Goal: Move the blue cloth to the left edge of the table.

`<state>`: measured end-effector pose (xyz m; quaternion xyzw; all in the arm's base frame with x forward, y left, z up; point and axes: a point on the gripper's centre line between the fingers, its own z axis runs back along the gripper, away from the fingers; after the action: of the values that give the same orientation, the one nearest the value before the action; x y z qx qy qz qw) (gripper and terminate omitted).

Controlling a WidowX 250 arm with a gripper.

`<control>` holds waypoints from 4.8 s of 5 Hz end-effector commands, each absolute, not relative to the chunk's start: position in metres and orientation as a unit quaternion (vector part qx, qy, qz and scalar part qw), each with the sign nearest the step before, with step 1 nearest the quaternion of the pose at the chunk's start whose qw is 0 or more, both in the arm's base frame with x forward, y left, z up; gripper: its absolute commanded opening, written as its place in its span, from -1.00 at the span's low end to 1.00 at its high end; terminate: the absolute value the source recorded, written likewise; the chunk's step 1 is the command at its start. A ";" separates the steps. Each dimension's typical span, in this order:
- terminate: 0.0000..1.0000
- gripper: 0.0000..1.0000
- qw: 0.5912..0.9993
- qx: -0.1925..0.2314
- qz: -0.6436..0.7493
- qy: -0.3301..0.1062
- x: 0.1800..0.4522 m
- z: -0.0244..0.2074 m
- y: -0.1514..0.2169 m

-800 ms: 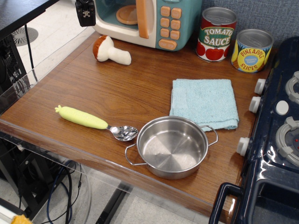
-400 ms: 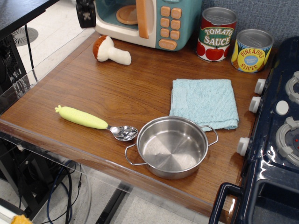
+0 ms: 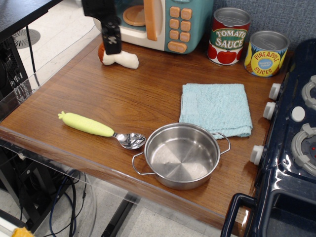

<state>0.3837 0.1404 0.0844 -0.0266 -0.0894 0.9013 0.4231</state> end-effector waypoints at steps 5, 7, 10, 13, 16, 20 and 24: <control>-1.00 1.00 0.549 -0.064 0.831 -0.064 0.374 0.086 -0.015; -1.00 1.00 0.571 -0.069 0.816 -0.054 0.376 0.063 -0.037; -1.00 1.00 0.580 -0.057 0.811 -0.060 0.382 0.028 -0.040; -1.00 1.00 0.523 -0.057 0.845 -0.093 0.387 0.038 0.033; -1.00 1.00 0.459 -0.018 0.877 -0.140 0.372 0.032 0.126; -1.00 1.00 0.426 0.009 0.892 -0.151 0.311 0.053 0.199; -1.00 1.00 0.405 -0.012 0.906 -0.125 0.303 0.087 0.202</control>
<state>0.3082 0.1975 0.0601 0.0057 -0.0932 0.9079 0.4086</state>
